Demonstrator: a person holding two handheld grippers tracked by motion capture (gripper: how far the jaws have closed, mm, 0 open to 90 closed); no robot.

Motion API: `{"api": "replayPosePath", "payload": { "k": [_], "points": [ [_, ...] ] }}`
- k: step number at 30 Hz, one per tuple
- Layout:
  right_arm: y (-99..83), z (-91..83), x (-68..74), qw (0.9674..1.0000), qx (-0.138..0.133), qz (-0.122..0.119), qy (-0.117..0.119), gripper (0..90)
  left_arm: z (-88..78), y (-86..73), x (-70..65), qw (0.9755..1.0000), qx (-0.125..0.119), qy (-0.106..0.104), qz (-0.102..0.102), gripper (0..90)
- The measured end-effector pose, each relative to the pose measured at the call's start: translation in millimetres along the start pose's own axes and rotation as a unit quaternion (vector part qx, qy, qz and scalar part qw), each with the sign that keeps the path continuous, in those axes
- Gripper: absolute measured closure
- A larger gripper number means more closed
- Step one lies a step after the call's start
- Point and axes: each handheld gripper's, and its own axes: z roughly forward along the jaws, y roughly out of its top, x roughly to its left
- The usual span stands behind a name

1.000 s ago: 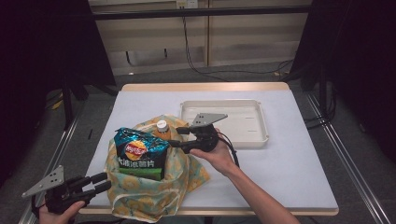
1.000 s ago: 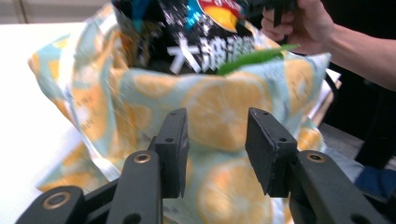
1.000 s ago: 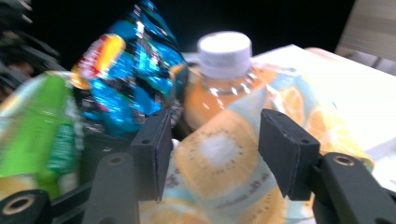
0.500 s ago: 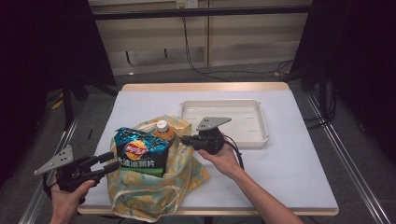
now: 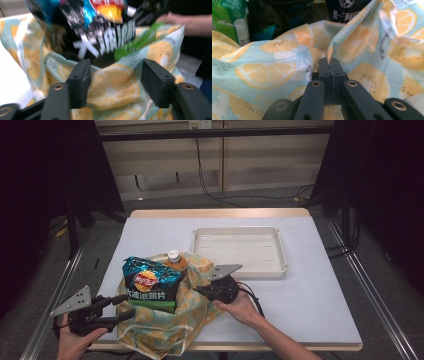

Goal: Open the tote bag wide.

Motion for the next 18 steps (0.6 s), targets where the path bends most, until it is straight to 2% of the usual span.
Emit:
{"api": "replayPosePath", "payload": {
  "k": [1, 5, 9, 12, 13, 16, 17, 18],
  "points": [
    [-1.1, 0.1, 0.6, 1.0000, -0.001, 0.002, 0.002, 90.0, 1.6, -2.4, -0.8, 0.9999, 0.010, -0.003, -0.001, 42.0],
    [-6.8, 0.8, -0.9, 0.9999, -0.003, 0.014, 0.005, 90.0, 2.6, -12.1, 0.5, 0.9998, 0.008, -0.003, -0.018, 42.0],
    [-9.2, 1.2, -2.0, 0.9997, -0.007, 0.024, 0.009, 90.0, 6.5, -22.1, 0.4, 0.9995, 0.023, 0.003, -0.020, 42.1],
    [-12.3, 2.4, -2.2, 0.9999, 0.007, 0.010, -0.004, 90.0, 6.2, -28.3, -1.6, 0.9995, 0.024, 0.003, -0.021, 42.1],
    [-14.0, 2.4, -2.2, 0.9999, 0.010, 0.012, -0.003, 90.0, 6.4, -30.5, -2.0, 0.9995, 0.022, 0.000, -0.021, 42.1],
    [-14.6, 0.1, -2.3, 0.9999, 0.007, 0.014, -0.002, 90.0, 6.2, -37.0, -3.7, 0.9993, 0.023, -0.004, -0.029, 41.8],
    [-14.6, 0.2, -2.1, 0.9999, 0.010, 0.009, -0.005, 89.5, 6.8, -38.0, -4.7, 0.9992, 0.016, -0.004, -0.038, 41.6],
    [-14.2, 0.4, -1.7, 0.9999, 0.013, 0.003, -0.008, 88.2, 5.4, -37.8, -4.2, 0.9992, 0.019, -0.002, -0.035, 41.2]
  ]
}}
